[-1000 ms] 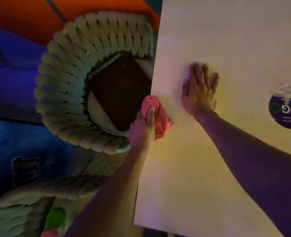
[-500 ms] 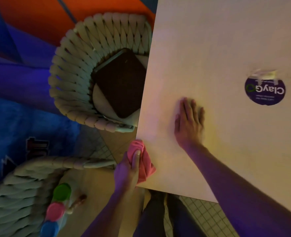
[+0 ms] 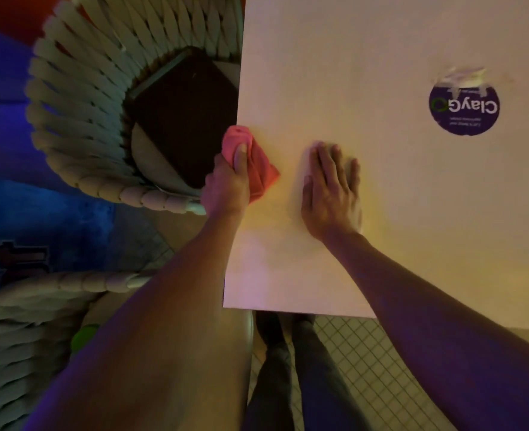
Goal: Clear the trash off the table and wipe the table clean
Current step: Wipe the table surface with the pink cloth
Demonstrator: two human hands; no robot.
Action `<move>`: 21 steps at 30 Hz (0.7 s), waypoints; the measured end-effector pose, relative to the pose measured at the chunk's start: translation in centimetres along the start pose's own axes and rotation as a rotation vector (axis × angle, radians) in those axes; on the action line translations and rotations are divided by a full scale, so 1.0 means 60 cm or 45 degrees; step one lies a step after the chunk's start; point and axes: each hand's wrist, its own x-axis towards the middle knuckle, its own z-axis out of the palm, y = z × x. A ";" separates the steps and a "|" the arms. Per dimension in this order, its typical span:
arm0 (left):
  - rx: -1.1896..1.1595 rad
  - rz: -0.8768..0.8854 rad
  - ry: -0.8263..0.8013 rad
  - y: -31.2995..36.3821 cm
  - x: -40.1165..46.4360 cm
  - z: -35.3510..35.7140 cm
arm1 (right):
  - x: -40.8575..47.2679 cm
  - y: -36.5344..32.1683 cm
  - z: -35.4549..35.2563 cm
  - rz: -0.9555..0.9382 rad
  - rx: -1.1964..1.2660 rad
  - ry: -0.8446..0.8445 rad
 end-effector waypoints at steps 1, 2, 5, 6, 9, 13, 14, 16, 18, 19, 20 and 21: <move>0.003 0.047 0.018 -0.008 -0.016 0.000 | -0.002 0.000 -0.001 0.008 0.007 -0.009; -0.018 0.115 0.043 -0.020 -0.037 0.002 | -0.002 0.001 -0.001 0.011 0.010 -0.015; 0.006 0.312 0.077 -0.075 -0.127 -0.004 | 0.003 0.001 -0.008 0.026 0.058 -0.088; 0.076 0.377 0.099 -0.098 -0.157 -0.007 | 0.002 0.003 -0.013 0.030 0.079 -0.127; 0.357 0.528 0.123 -0.142 -0.232 -0.015 | -0.022 0.019 -0.031 0.026 0.065 -0.192; 0.492 0.652 0.066 -0.139 -0.302 -0.015 | -0.109 0.061 -0.056 0.129 -0.010 -0.179; 0.513 0.698 0.045 -0.131 -0.314 -0.011 | -0.132 0.077 -0.064 0.167 -0.022 -0.164; 0.595 0.717 0.022 -0.115 -0.322 -0.006 | -0.168 0.116 -0.082 0.214 -0.052 -0.129; 0.666 0.666 0.002 -0.099 -0.311 0.003 | -0.195 0.163 -0.100 0.266 -0.066 -0.113; 0.679 0.645 -0.013 -0.095 -0.298 0.006 | -0.204 0.184 -0.107 0.287 -0.074 -0.094; 0.681 0.639 -0.031 -0.086 -0.281 0.011 | -0.212 0.207 -0.114 0.309 -0.078 -0.070; 0.667 0.622 -0.048 -0.074 -0.264 0.017 | -0.221 0.232 -0.121 0.332 -0.072 -0.047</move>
